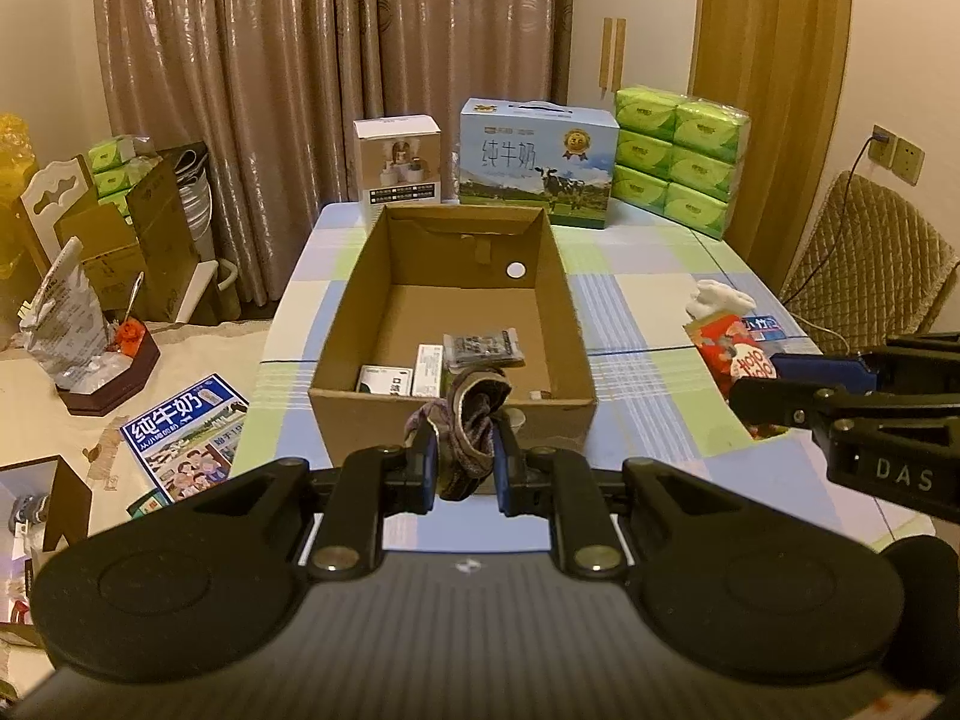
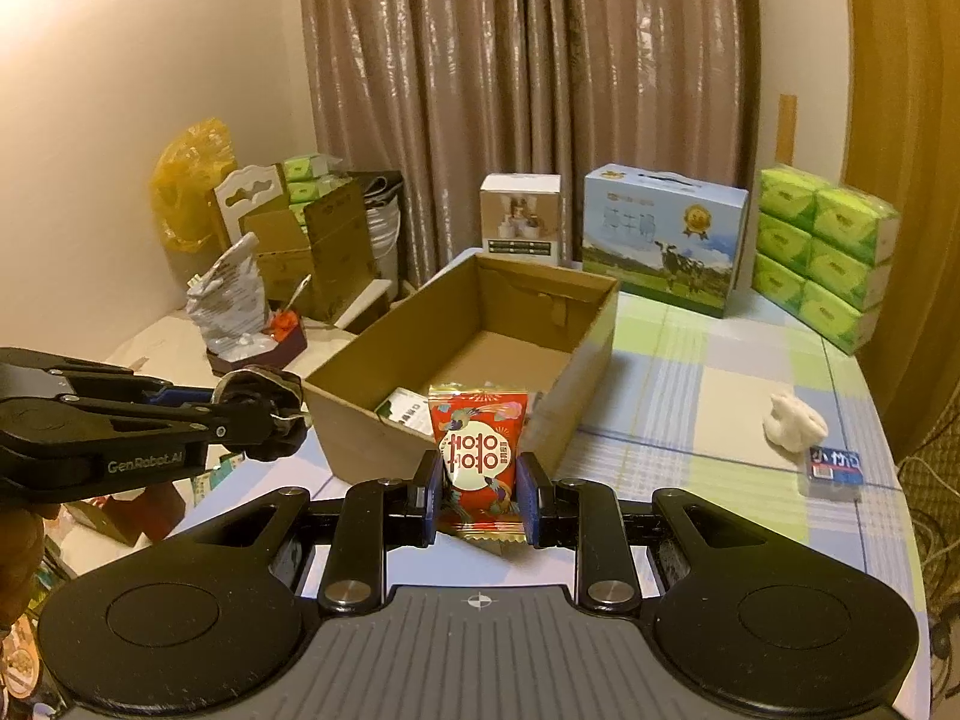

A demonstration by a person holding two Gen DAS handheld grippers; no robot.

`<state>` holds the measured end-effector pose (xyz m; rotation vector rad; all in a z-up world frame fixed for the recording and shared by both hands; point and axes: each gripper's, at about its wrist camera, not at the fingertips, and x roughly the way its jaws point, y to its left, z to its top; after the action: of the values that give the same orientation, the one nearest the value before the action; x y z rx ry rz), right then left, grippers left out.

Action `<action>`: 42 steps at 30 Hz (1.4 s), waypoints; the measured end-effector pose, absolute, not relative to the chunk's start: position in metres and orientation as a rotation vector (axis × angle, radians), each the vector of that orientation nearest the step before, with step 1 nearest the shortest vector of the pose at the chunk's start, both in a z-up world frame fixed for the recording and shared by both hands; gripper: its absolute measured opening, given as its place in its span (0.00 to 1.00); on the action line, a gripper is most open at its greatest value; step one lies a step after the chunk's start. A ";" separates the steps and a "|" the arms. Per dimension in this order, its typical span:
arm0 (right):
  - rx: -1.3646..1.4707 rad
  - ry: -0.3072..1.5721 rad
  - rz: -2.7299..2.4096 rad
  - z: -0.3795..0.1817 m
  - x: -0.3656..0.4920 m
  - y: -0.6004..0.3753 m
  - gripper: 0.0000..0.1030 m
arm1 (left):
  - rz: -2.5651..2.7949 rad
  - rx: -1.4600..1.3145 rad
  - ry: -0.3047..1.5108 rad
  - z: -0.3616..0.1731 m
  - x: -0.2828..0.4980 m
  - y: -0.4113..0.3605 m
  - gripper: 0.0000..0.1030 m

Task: Organize objects
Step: 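Carry the red snack packet and dark pouch to the cardboard box, then open both grippers to drop the packet and pouch into the box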

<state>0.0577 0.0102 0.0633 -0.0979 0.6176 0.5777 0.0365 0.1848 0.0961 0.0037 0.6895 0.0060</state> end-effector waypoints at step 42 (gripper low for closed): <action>-0.026 0.703 0.609 0.005 0.248 0.076 0.55 | -0.033 0.083 0.778 0.029 0.242 0.243 0.31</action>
<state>0.2482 0.0759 0.0052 -0.0256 0.7030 0.6086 0.2420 0.2433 0.0295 0.0829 0.7785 -0.0333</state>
